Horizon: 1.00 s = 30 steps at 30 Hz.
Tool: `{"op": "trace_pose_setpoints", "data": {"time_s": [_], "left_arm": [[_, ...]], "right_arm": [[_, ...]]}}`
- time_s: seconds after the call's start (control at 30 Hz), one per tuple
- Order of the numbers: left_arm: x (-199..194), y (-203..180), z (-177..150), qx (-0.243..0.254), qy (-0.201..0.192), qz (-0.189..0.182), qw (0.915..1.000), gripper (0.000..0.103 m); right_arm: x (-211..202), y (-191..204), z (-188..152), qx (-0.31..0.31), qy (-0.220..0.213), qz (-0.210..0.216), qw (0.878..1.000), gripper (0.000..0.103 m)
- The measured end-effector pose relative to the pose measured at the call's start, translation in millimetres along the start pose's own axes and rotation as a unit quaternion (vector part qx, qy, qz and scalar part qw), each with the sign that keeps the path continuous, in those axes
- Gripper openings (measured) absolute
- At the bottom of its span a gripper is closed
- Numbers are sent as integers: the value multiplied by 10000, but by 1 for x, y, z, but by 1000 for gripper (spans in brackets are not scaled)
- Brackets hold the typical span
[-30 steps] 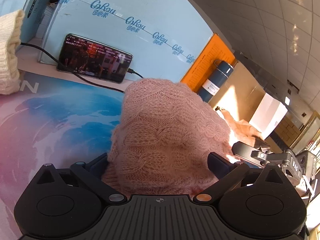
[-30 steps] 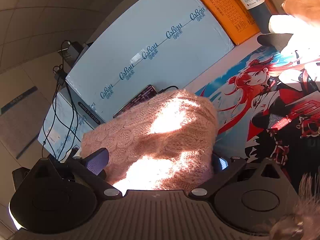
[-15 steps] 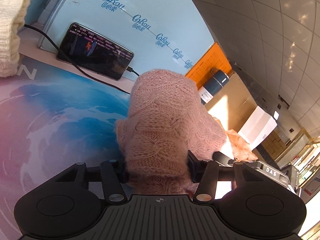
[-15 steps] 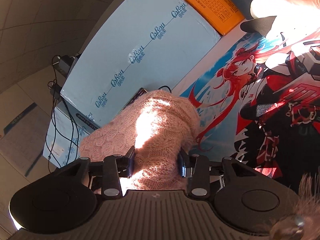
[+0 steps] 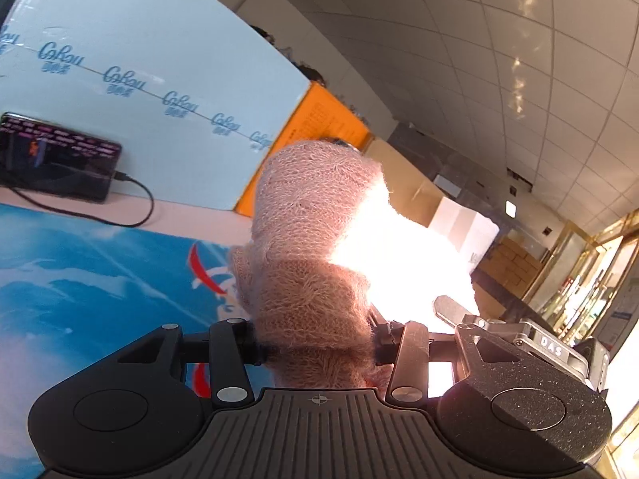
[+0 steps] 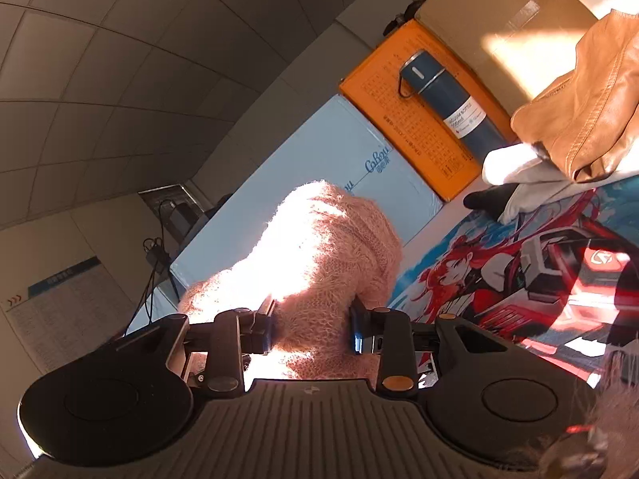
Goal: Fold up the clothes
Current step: 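Grasp the pink sweater bundle with the left gripper while the right gripper grasps it, lift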
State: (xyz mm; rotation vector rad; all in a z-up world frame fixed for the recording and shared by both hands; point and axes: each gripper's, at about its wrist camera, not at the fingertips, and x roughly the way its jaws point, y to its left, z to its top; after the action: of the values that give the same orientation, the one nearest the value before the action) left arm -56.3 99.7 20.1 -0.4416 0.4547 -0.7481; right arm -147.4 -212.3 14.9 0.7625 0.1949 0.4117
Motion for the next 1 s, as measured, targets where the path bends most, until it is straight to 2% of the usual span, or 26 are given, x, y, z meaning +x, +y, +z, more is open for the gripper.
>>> {"op": "trace_pose_setpoints", "data": {"time_s": [0.3, 0.43, 0.5, 0.63, 0.73, 0.9, 1.0], "left_arm": [[107, -75, -13, 339, 650, -847, 9937, 43], [146, -99, -27, 387, 904, -1113, 9889, 43], [157, -106, -31, 395, 957, -1232, 9870, 43], [166, -121, -26, 373, 827, -1378, 9863, 43], [162, -127, -9, 528, 472, -1330, 9886, 43], [173, -128, 22, 749, 30, -1028, 9919, 43], [188, -124, 36, 759, -124, -883, 9931, 43]], "right_arm": [[-90, -53, 42, 216, -951, -949, 9907, 31], [-120, -73, 56, 294, -1190, -1345, 9833, 31], [-125, -75, 65, 212, -1267, -1363, 9823, 31], [-134, -80, 85, 48, -1420, -1399, 9799, 31], [-130, -83, 104, -67, -1465, -1249, 9813, 31], [-94, -76, 130, -665, -1512, -1190, 9791, 31], [-69, -82, 144, -768, -1591, -1189, 9771, 31]]}}
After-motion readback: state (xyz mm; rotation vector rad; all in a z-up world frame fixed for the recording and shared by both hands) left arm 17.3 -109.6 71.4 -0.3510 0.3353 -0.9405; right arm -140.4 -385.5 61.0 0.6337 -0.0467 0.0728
